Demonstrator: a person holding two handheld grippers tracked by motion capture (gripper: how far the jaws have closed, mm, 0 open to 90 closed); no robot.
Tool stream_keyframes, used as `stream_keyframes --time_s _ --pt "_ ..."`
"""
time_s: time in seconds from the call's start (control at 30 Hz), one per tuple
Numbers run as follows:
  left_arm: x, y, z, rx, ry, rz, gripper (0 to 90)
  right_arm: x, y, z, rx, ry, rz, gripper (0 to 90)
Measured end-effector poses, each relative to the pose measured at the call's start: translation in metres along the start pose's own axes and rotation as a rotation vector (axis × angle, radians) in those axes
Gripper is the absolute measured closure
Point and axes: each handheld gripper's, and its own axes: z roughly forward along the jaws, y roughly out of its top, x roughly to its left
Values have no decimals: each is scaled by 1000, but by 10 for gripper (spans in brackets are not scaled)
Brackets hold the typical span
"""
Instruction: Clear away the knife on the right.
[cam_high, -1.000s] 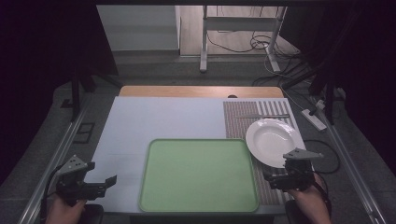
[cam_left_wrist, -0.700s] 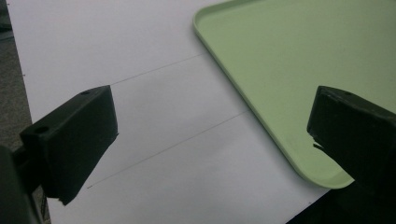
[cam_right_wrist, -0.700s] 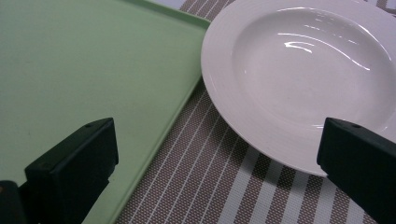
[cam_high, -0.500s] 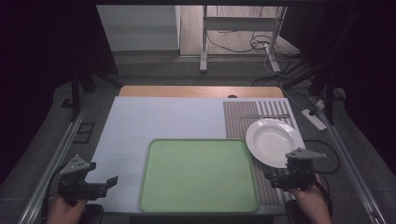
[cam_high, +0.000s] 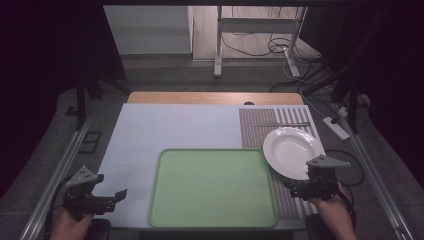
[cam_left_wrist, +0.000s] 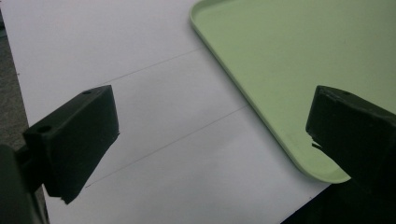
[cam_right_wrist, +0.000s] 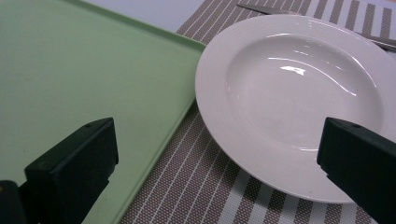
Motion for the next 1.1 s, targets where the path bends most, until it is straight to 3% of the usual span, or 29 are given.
stream_keyframes --time_s 0.3,0.47,0.6,0.8,1.1 --pt "0 0 0 6 4 5 29 2 6 10 11 16 -34 0" --pt "-1 0 1 10 4 7 29 -1 10 19 0 57 -55 0" --pt "-1 1 1 11 6 8 29 -3 12 25 -3 78 -39 0" --pt "-1 1 1 12 8 9 29 -5 14 33 19 124 46 0" --pt "-2 1 1 15 12 10 30 -4 23 41 36 117 28 0"
